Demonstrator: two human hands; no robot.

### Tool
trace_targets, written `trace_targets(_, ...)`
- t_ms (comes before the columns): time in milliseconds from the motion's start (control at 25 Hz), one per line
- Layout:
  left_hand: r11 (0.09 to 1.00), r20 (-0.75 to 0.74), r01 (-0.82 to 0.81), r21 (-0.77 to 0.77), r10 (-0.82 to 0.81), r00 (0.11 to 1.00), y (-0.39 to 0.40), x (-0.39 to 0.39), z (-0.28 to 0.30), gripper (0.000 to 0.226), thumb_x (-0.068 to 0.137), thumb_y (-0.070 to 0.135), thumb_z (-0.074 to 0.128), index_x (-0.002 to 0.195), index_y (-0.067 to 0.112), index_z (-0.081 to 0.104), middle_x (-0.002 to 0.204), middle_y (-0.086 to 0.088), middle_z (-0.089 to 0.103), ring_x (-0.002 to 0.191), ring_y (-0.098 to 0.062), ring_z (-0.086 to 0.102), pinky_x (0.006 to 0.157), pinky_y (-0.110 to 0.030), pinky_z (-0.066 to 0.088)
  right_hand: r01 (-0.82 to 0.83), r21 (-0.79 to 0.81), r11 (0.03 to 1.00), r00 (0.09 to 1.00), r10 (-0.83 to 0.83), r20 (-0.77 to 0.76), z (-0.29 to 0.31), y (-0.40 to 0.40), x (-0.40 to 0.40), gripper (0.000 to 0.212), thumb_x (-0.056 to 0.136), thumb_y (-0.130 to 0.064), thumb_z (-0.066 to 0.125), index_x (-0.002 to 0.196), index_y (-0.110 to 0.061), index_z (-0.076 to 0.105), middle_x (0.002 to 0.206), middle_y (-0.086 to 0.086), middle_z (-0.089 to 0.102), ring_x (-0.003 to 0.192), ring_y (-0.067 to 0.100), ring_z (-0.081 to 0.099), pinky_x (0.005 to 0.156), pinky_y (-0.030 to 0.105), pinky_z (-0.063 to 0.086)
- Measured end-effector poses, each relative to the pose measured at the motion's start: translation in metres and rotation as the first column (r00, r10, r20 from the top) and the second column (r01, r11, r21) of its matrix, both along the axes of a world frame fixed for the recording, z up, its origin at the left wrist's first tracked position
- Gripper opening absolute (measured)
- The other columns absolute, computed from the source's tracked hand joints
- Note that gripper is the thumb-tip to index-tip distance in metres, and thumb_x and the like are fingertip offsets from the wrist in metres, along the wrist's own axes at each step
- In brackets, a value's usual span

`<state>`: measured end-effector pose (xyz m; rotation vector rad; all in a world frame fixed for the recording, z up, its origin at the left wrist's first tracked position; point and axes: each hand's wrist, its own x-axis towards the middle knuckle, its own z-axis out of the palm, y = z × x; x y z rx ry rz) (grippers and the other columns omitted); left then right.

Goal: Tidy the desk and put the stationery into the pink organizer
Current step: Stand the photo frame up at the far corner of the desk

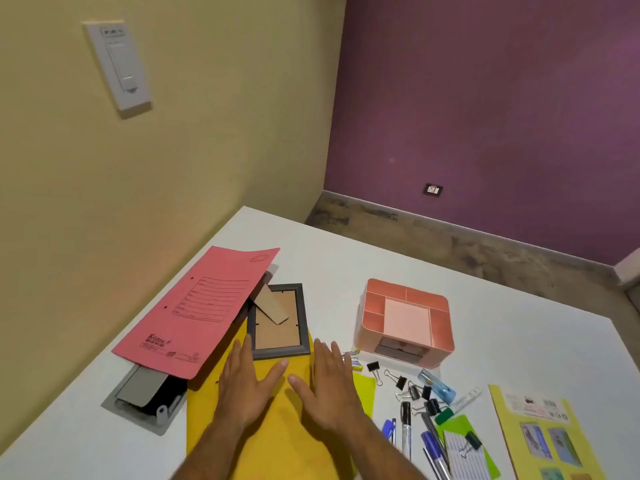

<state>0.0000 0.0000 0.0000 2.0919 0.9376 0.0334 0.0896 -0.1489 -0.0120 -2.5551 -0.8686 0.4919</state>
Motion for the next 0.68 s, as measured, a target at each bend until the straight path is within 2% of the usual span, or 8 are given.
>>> trace_targets(160, 0.993, -0.032, -0.075, -0.091, 0.073, 0.997, 0.017, 0.018, -0.018, 0.113, 0.07, 0.088, 0.044, 0.156, 0.029, -0.001, 0.166, -0.001, 0.001, 0.151, -0.027, 0.004, 0.12, -0.056, 0.015, 0.044, -0.056, 0.998, 0.998, -0.045, -0.034, -0.016, 0.026, 0.021, 0.091, 0.086, -0.078, 0.016, 0.156, -0.021, 0.004, 0.165, 0.001, 0.008, 0.151, 0.023, -0.007, 0.121, 0.049, -0.008)
trace_targets(320, 0.991, -0.094, -0.122, -0.049, 0.117, 0.989, 0.019, 0.032, -0.03, 0.108, 0.076, 0.084, 0.043, 0.157, 0.026, 0.001, 0.165, -0.002, 0.012, 0.149, -0.033, 0.011, 0.117, -0.054, 0.016, 0.048, -0.106, 0.993, 0.997, -0.055, -0.058, -0.031, 0.04, 0.027, 0.091, 0.086, -0.078, 0.018, 0.156, -0.019, 0.009, 0.164, 0.001, 0.012, 0.151, 0.023, -0.006, 0.121, 0.051, -0.008)
trace_targets(480, 0.979, -0.014, -0.185, -0.081, 0.185, 0.983, 0.011, 0.039, -0.03, 0.102, 0.079, 0.077, 0.051, 0.156, 0.026, 0.008, 0.16, -0.003, 0.027, 0.146, -0.03, 0.018, 0.116, -0.051, 0.019, 0.096, -0.077, 0.992, 0.988, -0.104, -0.116, -0.035, 0.042, 0.026, 0.09, 0.087, -0.077, 0.023, 0.156, -0.021, 0.008, 0.164, -0.001, 0.011, 0.151, 0.02, -0.009, 0.12, 0.049, -0.012)
trace_targets(560, 0.96, 0.037, -0.244, -0.136, 0.251, 0.967, 0.007, 0.04, -0.026, 0.101, 0.079, 0.072, 0.058, 0.156, 0.027, 0.01, 0.159, -0.003, 0.029, 0.145, -0.029, 0.02, 0.116, -0.051, 0.021, 0.127, -0.058, 0.99, 0.978, -0.135, -0.157, -0.029, 0.041, 0.027, 0.085, 0.09, -0.071, 0.029, 0.156, -0.022, 0.007, 0.165, -0.001, 0.009, 0.151, 0.019, -0.01, 0.119, 0.047, -0.015)
trace_targets(680, 0.95, 0.16, -0.248, -0.189, 0.279, 0.947, 0.004, 0.04, -0.013, 0.103, 0.077, 0.058, 0.073, 0.155, 0.027, 0.013, 0.16, -0.001, 0.026, 0.147, -0.025, 0.023, 0.116, -0.05, 0.03, 0.191, 0.012, 0.982, 0.967, -0.186, -0.174, -0.014, 0.039, 0.029, 0.073, 0.095, -0.058, 0.037, 0.156, -0.026, 0.01, 0.164, -0.003, 0.012, 0.151, 0.015, -0.005, 0.119, 0.048, -0.016)
